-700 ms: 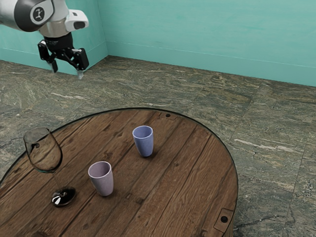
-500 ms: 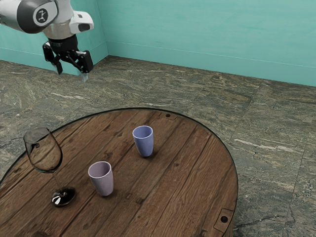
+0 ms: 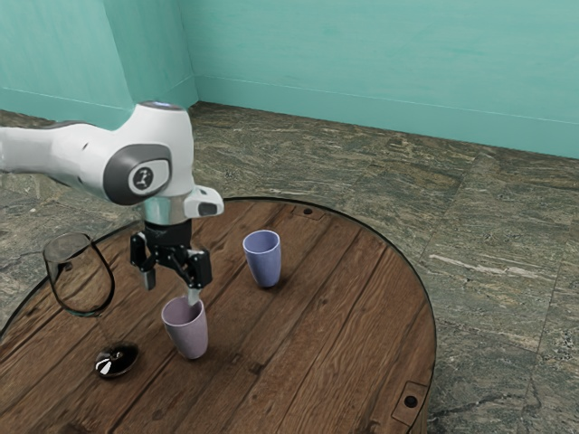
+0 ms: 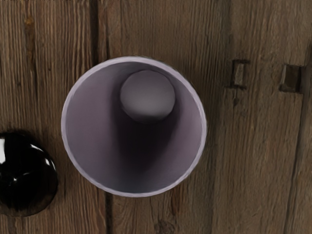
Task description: Place the left cup onto the right cup
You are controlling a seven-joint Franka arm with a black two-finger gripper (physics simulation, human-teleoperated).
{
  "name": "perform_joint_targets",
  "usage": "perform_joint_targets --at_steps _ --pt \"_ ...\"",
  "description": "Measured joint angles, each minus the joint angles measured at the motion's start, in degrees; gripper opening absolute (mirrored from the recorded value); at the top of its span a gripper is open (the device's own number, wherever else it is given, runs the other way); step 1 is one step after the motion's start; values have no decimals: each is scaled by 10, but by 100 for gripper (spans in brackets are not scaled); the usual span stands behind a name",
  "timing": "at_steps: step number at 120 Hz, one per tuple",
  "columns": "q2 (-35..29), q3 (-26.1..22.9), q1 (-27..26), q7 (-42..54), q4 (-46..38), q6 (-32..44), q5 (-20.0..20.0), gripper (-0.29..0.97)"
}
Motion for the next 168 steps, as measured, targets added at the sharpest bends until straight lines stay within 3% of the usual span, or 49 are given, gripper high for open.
perform_joint_targets --at_steps 36,64,85,101,126,168 --pt "71 -12 -18 -9 -18 101 -25 68" --pt "106 -11 9 -13 -29 151 -28 68" --pt "106 -10 7 -21 -28 173 -24 23" --pt "98 -10 7 -27 -26 180 -22 5" --pt "85 -10 7 -35 -23 185 -21 -6" --pt "72 -10 7 -47 1 182 -10 -10"
